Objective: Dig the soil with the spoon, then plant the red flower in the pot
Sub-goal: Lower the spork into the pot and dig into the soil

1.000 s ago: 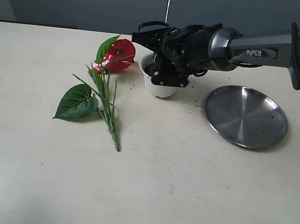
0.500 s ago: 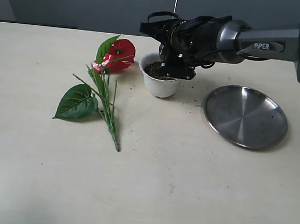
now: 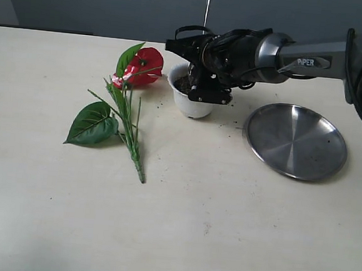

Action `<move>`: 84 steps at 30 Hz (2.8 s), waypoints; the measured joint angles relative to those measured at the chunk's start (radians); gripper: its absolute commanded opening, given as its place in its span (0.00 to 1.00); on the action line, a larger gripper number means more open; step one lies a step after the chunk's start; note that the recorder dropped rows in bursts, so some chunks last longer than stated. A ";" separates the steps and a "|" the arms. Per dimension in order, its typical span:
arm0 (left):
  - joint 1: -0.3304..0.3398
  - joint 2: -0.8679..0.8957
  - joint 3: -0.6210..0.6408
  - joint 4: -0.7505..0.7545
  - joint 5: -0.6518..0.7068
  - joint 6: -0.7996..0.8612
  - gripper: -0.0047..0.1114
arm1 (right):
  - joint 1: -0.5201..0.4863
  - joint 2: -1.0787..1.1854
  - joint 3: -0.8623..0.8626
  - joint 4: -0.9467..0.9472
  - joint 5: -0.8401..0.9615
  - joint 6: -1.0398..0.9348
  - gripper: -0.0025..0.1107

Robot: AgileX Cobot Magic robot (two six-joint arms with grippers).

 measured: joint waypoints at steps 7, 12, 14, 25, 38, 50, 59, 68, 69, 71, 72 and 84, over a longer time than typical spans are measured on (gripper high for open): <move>0.000 0.000 0.000 0.000 0.000 0.000 0.04 | 0.000 0.000 0.000 0.015 -0.002 0.000 0.02; 0.000 0.000 0.000 0.000 0.000 0.000 0.04 | 0.006 -0.010 0.038 0.013 -0.002 -0.003 0.02; 0.000 0.000 0.000 0.000 0.000 0.000 0.04 | 0.009 -0.019 0.062 -0.002 0.002 -0.001 0.02; 0.000 0.000 0.000 0.000 0.000 0.000 0.04 | 0.012 -0.047 0.087 -0.002 -0.001 0.001 0.02; 0.000 0.000 0.000 0.000 0.000 0.000 0.04 | 0.012 -0.066 0.025 0.000 -0.005 0.001 0.02; 0.000 0.000 0.000 0.000 0.000 0.000 0.04 | 0.012 -0.011 0.006 0.000 0.002 0.001 0.02; 0.000 0.000 0.000 0.000 0.000 0.000 0.04 | 0.012 -0.008 0.006 0.000 0.045 0.001 0.02; 0.000 0.000 0.000 0.000 0.000 0.000 0.04 | 0.012 -0.008 0.006 0.000 0.048 0.001 0.02; 0.000 0.000 0.000 0.000 0.000 0.000 0.04 | 0.012 -0.008 0.006 0.000 0.047 0.001 0.02; 0.000 0.000 0.000 0.000 0.000 0.000 0.04 | 0.012 -0.008 0.006 0.000 0.045 0.001 0.02; 0.000 0.000 0.000 0.000 0.000 0.000 0.04 | 0.012 -0.008 0.006 0.000 0.045 0.001 0.02; 0.000 0.000 0.000 0.000 0.000 0.000 0.04 | 0.012 -0.033 0.084 -0.012 0.057 0.001 0.02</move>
